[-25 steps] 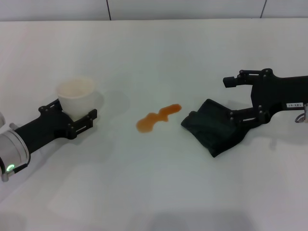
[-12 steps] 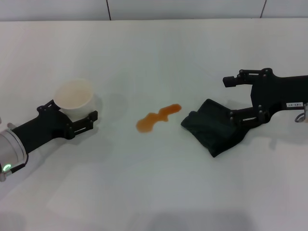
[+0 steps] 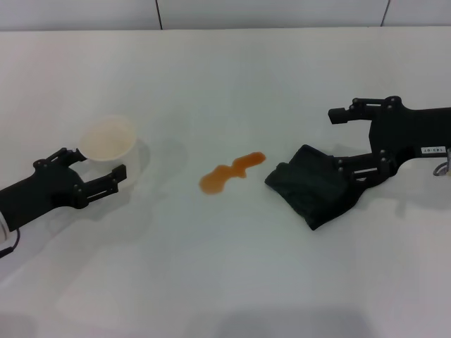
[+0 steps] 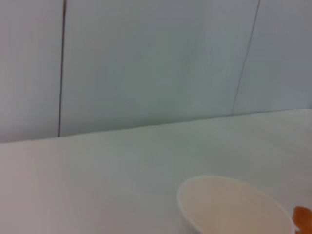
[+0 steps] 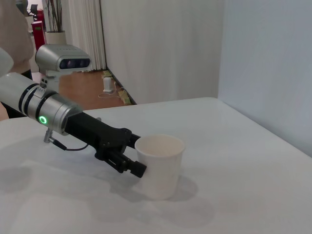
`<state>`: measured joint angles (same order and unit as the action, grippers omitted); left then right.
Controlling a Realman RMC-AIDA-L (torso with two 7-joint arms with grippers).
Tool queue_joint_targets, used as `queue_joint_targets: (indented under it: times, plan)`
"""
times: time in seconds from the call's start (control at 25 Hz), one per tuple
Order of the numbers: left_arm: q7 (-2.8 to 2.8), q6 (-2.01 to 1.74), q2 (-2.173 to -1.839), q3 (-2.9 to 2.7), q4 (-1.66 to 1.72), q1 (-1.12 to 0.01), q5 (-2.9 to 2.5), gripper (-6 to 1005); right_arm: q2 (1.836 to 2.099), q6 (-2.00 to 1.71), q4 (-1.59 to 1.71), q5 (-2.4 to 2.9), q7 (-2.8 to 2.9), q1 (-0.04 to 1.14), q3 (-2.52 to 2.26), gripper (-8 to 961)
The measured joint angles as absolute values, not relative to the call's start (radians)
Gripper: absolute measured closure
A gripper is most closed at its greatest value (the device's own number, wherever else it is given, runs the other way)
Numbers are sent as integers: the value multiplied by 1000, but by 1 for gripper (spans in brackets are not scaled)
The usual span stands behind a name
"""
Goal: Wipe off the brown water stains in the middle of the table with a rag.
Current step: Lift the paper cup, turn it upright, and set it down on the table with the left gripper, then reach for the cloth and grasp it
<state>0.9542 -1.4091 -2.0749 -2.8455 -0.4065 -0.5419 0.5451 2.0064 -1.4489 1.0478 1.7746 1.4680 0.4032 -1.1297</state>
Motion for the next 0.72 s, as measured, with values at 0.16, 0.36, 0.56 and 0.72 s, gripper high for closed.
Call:
queue_joint_targets:
  times: [0.16, 0.36, 0.56, 0.72]
  plan:
    - [1013, -1435, -2075, -2846, -448, -543, 522, 109, 2006, -1450, 1048, 1774, 1468, 405, -1130, 114]
    - [1089, -1523, -2074, -2846, -537, -543, 515, 110, 2006, -1451, 1048, 1763, 1468, 404, -1130, 114]
    - [1188, -1621, -2064, -2847, -644, -546, 479, 110, 2006, -1454, 1048, 1762, 1468, 404, -1129, 114]
    - [1258, -1686, -2044, -2847, -701, -554, 444, 110, 2006, -1455, 1048, 1762, 1468, 403, -1128, 114]
